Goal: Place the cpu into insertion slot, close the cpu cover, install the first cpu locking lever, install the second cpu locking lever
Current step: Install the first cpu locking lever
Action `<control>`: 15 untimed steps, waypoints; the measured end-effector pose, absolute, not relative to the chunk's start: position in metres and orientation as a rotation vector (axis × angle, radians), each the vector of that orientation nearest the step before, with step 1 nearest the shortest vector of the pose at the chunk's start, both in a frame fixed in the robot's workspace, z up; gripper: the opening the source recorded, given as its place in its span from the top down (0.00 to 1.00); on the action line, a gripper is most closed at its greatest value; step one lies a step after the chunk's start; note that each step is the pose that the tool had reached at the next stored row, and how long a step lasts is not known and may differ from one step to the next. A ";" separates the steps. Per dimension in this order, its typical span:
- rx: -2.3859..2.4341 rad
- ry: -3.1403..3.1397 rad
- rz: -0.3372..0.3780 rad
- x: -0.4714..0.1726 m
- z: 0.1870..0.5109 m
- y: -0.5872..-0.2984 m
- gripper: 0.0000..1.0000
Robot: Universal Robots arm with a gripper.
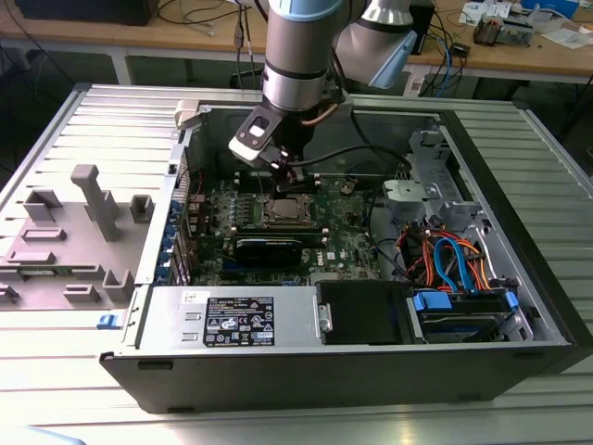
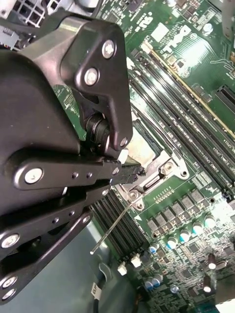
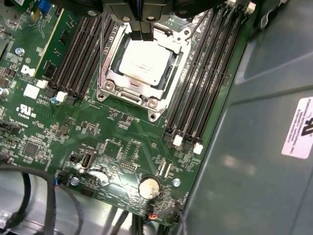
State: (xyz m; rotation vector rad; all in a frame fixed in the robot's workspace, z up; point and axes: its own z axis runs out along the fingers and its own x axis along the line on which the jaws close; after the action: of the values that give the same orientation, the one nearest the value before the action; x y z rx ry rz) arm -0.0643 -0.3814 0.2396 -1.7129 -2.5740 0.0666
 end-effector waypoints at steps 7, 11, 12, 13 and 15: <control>-1.597 -2.649 0.069 -0.064 0.240 -0.381 0.89; -1.479 -2.710 0.050 -0.064 0.240 -0.381 0.89; -1.456 -2.721 0.047 -0.064 0.240 -0.381 0.89; -1.438 -2.730 0.046 -0.064 0.240 -0.381 0.89; -1.358 -2.772 0.049 -0.064 0.240 -0.381 0.89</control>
State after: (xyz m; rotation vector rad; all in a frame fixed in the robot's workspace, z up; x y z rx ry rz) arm -0.0643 -0.3815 0.2396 -1.3582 -2.7721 0.0488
